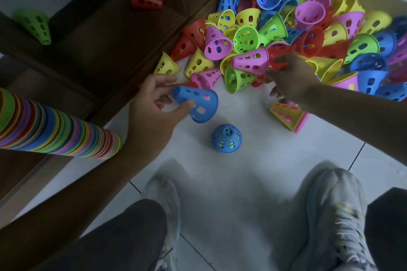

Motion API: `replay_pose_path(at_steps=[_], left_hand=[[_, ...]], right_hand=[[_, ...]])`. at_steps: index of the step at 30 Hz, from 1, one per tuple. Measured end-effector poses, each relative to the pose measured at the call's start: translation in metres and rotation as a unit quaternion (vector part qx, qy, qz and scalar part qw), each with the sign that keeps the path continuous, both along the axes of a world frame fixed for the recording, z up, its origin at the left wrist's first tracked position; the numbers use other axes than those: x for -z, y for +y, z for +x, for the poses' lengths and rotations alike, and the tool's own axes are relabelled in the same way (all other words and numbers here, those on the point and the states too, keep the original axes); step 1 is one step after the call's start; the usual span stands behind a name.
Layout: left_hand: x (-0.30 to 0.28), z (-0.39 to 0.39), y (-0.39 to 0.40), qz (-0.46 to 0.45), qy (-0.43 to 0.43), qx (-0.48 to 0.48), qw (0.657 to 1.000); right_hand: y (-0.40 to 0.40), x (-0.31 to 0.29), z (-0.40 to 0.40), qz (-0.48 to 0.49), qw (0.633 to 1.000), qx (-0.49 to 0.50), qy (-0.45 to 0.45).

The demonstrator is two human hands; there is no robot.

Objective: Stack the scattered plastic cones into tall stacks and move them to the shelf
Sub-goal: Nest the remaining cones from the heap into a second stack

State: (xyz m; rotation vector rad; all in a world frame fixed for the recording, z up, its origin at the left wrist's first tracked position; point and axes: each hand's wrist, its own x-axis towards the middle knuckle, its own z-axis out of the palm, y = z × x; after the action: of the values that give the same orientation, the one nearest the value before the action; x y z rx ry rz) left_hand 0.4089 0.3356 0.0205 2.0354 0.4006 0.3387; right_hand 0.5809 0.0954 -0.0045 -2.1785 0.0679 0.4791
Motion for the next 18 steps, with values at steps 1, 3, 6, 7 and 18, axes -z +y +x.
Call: replay_pose_path(at_steps=[1, 3, 6, 7, 18], left_hand=[[-0.002, -0.001, -0.004, -0.003, -0.001, 0.011, 1.000], [-0.004, -0.004, -0.012, 0.001, 0.001, 0.038, 0.999], [-0.006, -0.006, -0.021, 0.040, 0.037, 0.110, 0.992], [-0.005, -0.008, -0.023, 0.061, 0.055, 0.132, 0.988], [0.024, -0.011, -0.050, 0.188, 0.110, 0.247, 0.944]], right_hand=[[0.000, 0.001, 0.002, -0.009, 1.000, -0.010, 0.004], [0.000, 0.002, 0.006, -0.019, 0.999, -0.027, 0.003], [0.001, 0.006, 0.007, -0.016, 0.999, -0.031, -0.008], [0.001, 0.008, 0.007, -0.019, 0.999, -0.036, -0.016], [0.016, 0.024, -0.002, -0.085, 0.987, -0.084, -0.104]])
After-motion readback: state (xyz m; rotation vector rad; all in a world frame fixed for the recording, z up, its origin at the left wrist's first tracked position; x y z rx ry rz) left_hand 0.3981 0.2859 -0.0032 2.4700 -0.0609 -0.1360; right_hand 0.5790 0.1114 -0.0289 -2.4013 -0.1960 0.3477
